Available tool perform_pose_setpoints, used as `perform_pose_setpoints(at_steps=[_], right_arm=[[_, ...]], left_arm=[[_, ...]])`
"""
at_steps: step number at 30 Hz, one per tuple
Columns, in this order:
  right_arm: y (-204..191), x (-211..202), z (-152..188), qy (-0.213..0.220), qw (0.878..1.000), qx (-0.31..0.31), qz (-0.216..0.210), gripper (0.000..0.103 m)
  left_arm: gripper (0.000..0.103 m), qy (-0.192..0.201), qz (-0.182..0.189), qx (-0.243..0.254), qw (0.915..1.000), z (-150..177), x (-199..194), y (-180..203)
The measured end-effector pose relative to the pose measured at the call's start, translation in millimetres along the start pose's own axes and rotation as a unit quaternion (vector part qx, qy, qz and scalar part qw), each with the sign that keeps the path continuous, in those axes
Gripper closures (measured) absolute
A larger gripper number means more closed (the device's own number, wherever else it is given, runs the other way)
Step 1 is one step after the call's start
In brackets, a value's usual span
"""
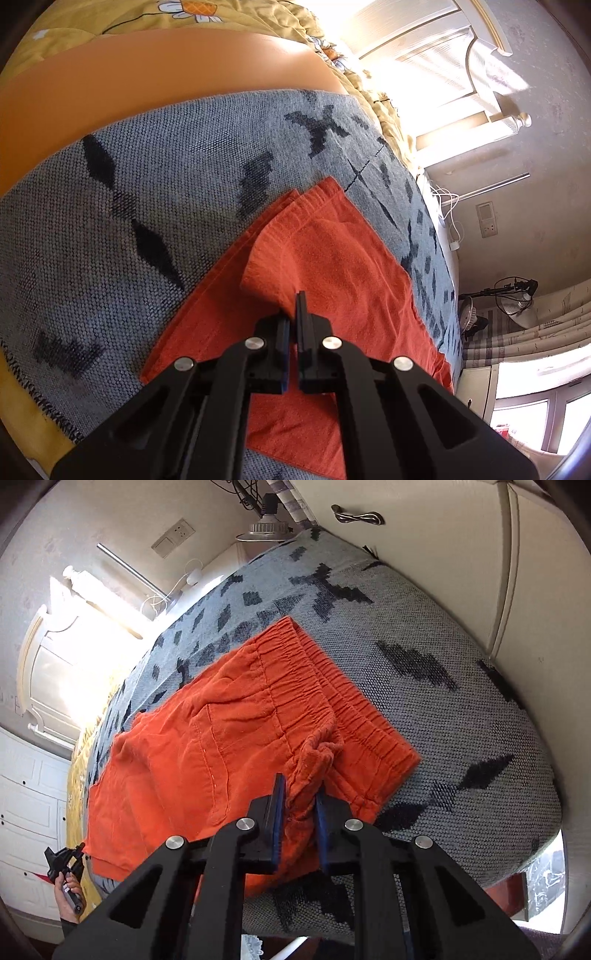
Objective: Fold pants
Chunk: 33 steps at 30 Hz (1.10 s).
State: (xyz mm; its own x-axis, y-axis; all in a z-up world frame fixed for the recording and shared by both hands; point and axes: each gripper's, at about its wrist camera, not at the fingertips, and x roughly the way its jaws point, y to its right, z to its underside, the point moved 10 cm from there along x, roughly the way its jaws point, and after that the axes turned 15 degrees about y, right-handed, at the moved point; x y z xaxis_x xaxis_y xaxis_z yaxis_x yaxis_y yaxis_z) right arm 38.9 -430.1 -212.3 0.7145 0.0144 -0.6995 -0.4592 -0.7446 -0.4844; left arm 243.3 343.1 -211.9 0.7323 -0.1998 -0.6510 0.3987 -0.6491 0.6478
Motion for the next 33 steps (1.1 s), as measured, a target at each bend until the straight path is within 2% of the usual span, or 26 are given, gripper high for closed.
perform_pose_setpoints(at_steps=[4, 6, 8, 11, 14, 16, 19, 22, 25, 27, 30, 33], right_arm=[[-21, -7, -21, 0.009, 0.999, -0.004, -0.034, 0.089], [-35, -7, -41, 0.01, 0.998, 0.007, -0.058, 0.09], [-47, -9, -69, 0.022, 0.997, 0.014, -0.072, 0.09], [-66, -25, -115, 0.065, 0.995, 0.003, -0.081, 0.091], [-73, -45, -134, 0.094, 0.992, -0.018, -0.085, 0.091], [-61, -43, -122, 0.079, 0.994, -0.023, -0.075, 0.091], [-34, -31, -83, 0.038, 0.997, -0.026, -0.056, 0.091], [-11, -18, -47, 0.008, 0.999, -0.032, -0.036, 0.091], [8, -9, -29, -0.003, 0.999, -0.03, -0.014, 0.091], [12, -10, -28, -0.005, 1.0, -0.019, -0.016, 0.091], [-2, -28, -42, 0.013, 0.999, -0.014, -0.038, 0.092], [-13, -46, -52, 0.024, 0.998, -0.011, -0.057, 0.092]], left_arm=[[0.101, -0.013, -0.003, -0.001, 0.9999, -11, 3, 16], [0.101, -0.021, -0.005, 0.008, 0.9997, -21, 6, 37], [0.101, -0.007, 0.011, 0.022, 0.9997, -40, -1, 67], [0.101, 0.024, 0.049, 0.038, 0.9978, -60, -31, 107], [0.101, 0.023, 0.057, 0.047, 0.997, -49, -50, 101], [0.101, 0.0, 0.042, 0.034, 0.9985, -27, -49, 70], [0.101, -0.03, 0.007, 0.008, 0.9995, 7, -40, 11], [0.101, -0.047, -0.004, -0.021, 0.9987, 28, -31, -26], [0.101, -0.045, -0.004, -0.022, 0.9987, 33, -29, -31], [0.101, -0.034, 0.004, -0.018, 0.9993, 26, -37, -22], [0.101, -0.005, 0.031, -0.01, 0.9994, 11, -62, 2], [0.101, -0.012, 0.027, -0.013, 0.9995, 14, -66, -5]])
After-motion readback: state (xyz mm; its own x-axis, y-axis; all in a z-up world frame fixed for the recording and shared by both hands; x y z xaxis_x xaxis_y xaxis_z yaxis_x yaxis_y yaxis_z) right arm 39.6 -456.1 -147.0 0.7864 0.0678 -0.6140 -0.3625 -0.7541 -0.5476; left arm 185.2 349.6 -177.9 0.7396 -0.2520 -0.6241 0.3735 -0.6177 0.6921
